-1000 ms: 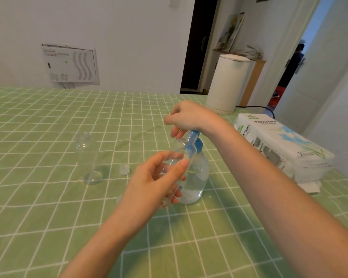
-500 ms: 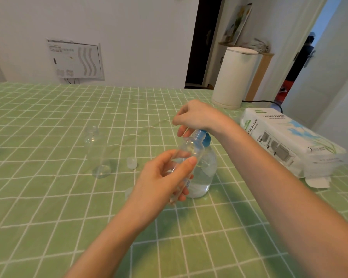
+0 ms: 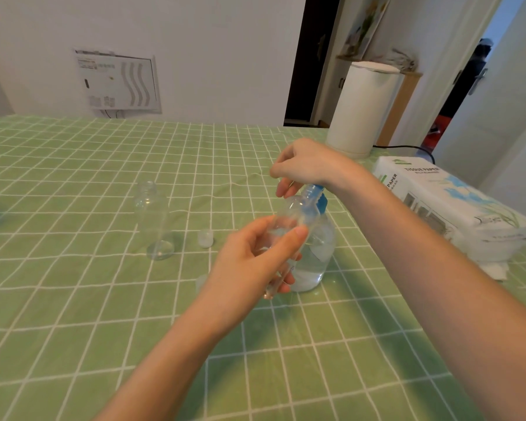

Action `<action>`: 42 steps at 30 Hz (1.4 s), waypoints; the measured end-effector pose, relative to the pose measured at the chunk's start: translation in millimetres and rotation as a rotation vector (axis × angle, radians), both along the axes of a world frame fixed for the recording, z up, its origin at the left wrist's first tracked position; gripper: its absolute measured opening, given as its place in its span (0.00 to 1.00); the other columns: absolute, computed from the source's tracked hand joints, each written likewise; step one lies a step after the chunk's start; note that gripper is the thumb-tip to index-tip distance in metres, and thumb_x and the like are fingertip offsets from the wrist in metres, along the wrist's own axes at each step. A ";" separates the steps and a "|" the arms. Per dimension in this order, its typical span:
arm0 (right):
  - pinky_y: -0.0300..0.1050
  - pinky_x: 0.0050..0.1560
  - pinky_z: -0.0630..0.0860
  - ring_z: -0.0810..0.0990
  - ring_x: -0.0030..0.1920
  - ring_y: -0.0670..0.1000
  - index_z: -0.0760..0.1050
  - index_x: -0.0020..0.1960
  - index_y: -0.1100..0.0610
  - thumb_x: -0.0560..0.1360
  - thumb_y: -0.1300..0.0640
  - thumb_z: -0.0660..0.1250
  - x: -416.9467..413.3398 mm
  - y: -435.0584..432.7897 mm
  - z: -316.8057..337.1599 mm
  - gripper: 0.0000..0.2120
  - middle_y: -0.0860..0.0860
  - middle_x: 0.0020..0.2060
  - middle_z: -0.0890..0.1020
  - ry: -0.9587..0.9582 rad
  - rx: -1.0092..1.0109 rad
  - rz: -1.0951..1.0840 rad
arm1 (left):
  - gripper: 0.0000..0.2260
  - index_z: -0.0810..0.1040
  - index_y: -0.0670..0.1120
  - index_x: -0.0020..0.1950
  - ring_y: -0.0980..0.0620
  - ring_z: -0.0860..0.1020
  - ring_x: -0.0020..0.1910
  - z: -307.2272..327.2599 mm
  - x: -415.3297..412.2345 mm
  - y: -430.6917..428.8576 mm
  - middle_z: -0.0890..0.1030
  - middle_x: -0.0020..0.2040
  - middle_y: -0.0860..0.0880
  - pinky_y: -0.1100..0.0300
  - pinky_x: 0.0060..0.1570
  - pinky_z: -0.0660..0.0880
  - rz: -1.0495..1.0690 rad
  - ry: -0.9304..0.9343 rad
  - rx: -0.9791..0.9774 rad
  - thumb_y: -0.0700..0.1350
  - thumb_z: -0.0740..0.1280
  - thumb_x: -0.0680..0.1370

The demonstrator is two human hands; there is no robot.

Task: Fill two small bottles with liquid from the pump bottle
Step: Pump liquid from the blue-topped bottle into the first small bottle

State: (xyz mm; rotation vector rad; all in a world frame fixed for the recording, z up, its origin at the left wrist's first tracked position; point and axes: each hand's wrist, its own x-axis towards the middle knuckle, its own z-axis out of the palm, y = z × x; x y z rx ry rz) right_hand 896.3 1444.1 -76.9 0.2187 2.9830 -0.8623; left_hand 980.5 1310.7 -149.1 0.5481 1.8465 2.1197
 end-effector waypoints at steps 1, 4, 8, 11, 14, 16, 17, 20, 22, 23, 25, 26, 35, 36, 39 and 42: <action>0.57 0.58 0.77 0.83 0.44 0.58 0.74 0.63 0.68 0.75 0.58 0.62 0.3 0.4 -2.4 0.20 0.52 0.35 0.85 -0.001 -0.006 0.001 | 0.16 0.79 0.48 0.53 0.55 0.75 0.25 -0.9 0.8 -0.2 0.81 0.35 0.50 0.65 0.26 0.73 0.001 -0.009 0.003 0.53 0.68 0.68; 0.56 0.57 0.78 0.80 0.41 0.55 0.75 0.60 0.65 0.75 0.58 0.63 0.5 1.0 -5.7 0.17 0.50 0.34 0.85 0.006 -0.014 -0.003 | 0.20 0.79 0.47 0.53 0.55 0.75 0.24 -3.1 0.8 0.3 0.80 0.32 0.51 0.65 0.26 0.73 0.009 -0.029 0.009 0.55 0.68 0.65; 0.55 0.57 0.78 0.84 0.48 0.57 0.76 0.56 0.61 0.75 0.58 0.62 1.2 0.1 -3.9 0.12 0.50 0.35 0.85 0.020 0.000 0.014 | 0.18 0.79 0.48 0.53 0.55 0.75 0.25 -2.8 -0.1 -0.1 0.80 0.33 0.51 0.65 0.26 0.73 0.013 -0.016 -0.002 0.54 0.68 0.67; 0.52 0.56 0.78 0.84 0.47 0.54 0.77 0.55 0.59 0.76 0.57 0.62 1.2 1.0 3.4 0.11 0.50 0.36 0.85 0.039 0.020 0.034 | 0.14 0.79 0.48 0.54 0.55 0.75 0.25 0.1 -0.1 0.0 0.80 0.33 0.50 0.66 0.26 0.73 0.008 -0.001 0.001 0.51 0.68 0.70; 0.51 0.54 0.78 0.84 0.50 0.58 0.77 0.56 0.59 0.76 0.56 0.61 1.8 1.2 9.5 0.12 0.51 0.36 0.85 0.065 0.026 0.034 | 0.14 0.79 0.48 0.54 0.55 0.75 0.25 3.1 -1.9 -0.3 0.80 0.33 0.51 0.65 0.25 0.73 0.005 0.006 0.012 0.50 0.68 0.71; 0.53 0.55 0.78 0.83 0.53 0.59 0.76 0.57 0.61 0.76 0.56 0.61 2.6 0.4 8.9 0.13 0.51 0.37 0.85 0.044 0.024 0.039 | 0.17 0.79 0.49 0.53 0.55 0.75 0.25 4.3 -1.9 -0.3 0.80 0.33 0.51 0.65 0.26 0.74 0.004 -0.003 0.014 0.53 0.68 0.68; 0.54 0.57 0.78 0.83 0.52 0.59 0.76 0.57 0.61 0.76 0.56 0.61 2.5 0.0 8.3 0.14 0.51 0.37 0.85 0.035 0.024 0.043 | 0.18 0.79 0.49 0.53 0.55 0.75 0.25 4.4 -1.6 -0.2 0.80 0.33 0.51 0.65 0.26 0.74 0.005 -0.006 0.014 0.54 0.68 0.66; 0.54 0.58 0.78 0.84 0.49 0.55 0.76 0.58 0.62 0.76 0.56 0.62 1.5 -0.1 7.4 0.14 0.51 0.36 0.85 0.018 0.016 0.046 | 0.17 0.79 0.49 0.53 0.56 0.75 0.25 3.9 -1.2 0.2 0.80 0.33 0.51 0.65 0.27 0.75 0.008 -0.011 0.016 0.53 0.68 0.67; 0.52 0.57 0.78 0.84 0.46 0.53 0.74 0.59 0.58 0.76 0.56 0.63 1.2 0.9 5.1 0.14 0.49 0.35 0.85 0.020 0.015 0.041 | 0.15 0.79 0.49 0.53 0.56 0.75 0.25 2.7 -0.7 0.2 0.80 0.33 0.51 0.66 0.26 0.74 0.008 -0.017 0.006 0.52 0.68 0.69; 0.51 0.56 0.78 0.83 0.44 0.52 0.73 0.61 0.56 0.75 0.56 0.63 1.0 1.0 2.7 0.15 0.49 0.34 0.84 0.018 0.014 0.042 | 0.14 0.79 0.48 0.53 0.56 0.75 0.25 1.6 -0.5 -0.1 0.80 0.34 0.50 0.66 0.25 0.73 0.008 -0.027 0.005 0.51 0.68 0.70; 0.50 0.54 0.79 0.81 0.41 0.51 0.71 0.64 0.53 0.75 0.56 0.64 0.5 1.1 -2.8 0.17 0.48 0.32 0.83 0.001 -0.001 0.043 | 0.11 0.79 0.47 0.53 0.56 0.75 0.24 -0.2 0.0 -0.3 0.80 0.34 0.49 0.66 0.24 0.72 0.009 -0.050 0.010 0.49 0.68 0.72; 0.50 0.53 0.79 0.81 0.41 0.51 0.71 0.65 0.52 0.75 0.56 0.64 0.4 1.3 -4.8 0.18 0.48 0.32 0.83 -0.004 -0.011 0.040 | 0.11 0.79 0.47 0.53 0.55 0.75 0.24 -1.2 0.3 -0.1 0.80 0.34 0.49 0.66 0.24 0.72 0.011 -0.055 0.012 0.48 0.68 0.72; 0.47 0.52 0.78 0.84 0.45 0.53 0.74 0.60 0.59 0.76 0.53 0.63 0.8 1.9 3.0 0.15 0.49 0.37 0.85 -0.004 0.050 0.040 | 0.16 0.79 0.48 0.53 0.55 0.75 0.24 1.3 -0.8 -0.6 0.80 0.35 0.49 0.66 0.26 0.73 0.002 -0.034 0.001 0.53 0.68 0.67; 0.45 0.47 0.77 0.82 0.42 0.52 0.75 0.60 0.60 0.76 0.53 0.63 -0.5 2.0 5.7 0.16 0.50 0.37 0.85 0.012 0.070 0.038 | 0.18 0.79 0.48 0.53 0.55 0.75 0.24 2.3 -1.1 -0.5 0.80 0.35 0.49 0.66 0.26 0.73 0.001 -0.031 0.007 0.54 0.68 0.66; 0.43 0.41 0.75 0.78 0.38 0.50 0.76 0.61 0.63 0.75 0.54 0.63 -2.5 0.6 9.0 0.19 0.51 0.38 0.85 0.038 0.115 0.041 | 0.19 0.79 0.47 0.53 0.55 0.75 0.24 4.2 -2.1 0.2 0.80 0.35 0.49 0.65 0.26 0.74 -0.002 -0.032 0.019 0.54 0.68 0.66; 0.52 0.55 0.78 0.79 0.39 0.51 0.74 0.62 0.65 0.75 0.55 0.63 -3.5 1.2 6.8 0.20 0.52 0.37 0.86 0.011 0.052 0.046 | 0.20 0.79 0.47 0.53 0.55 0.75 0.24 4.4 -1.9 0.9 0.80 0.34 0.50 0.65 0.26 0.74 -0.003 -0.038 0.023 0.54 0.68 0.65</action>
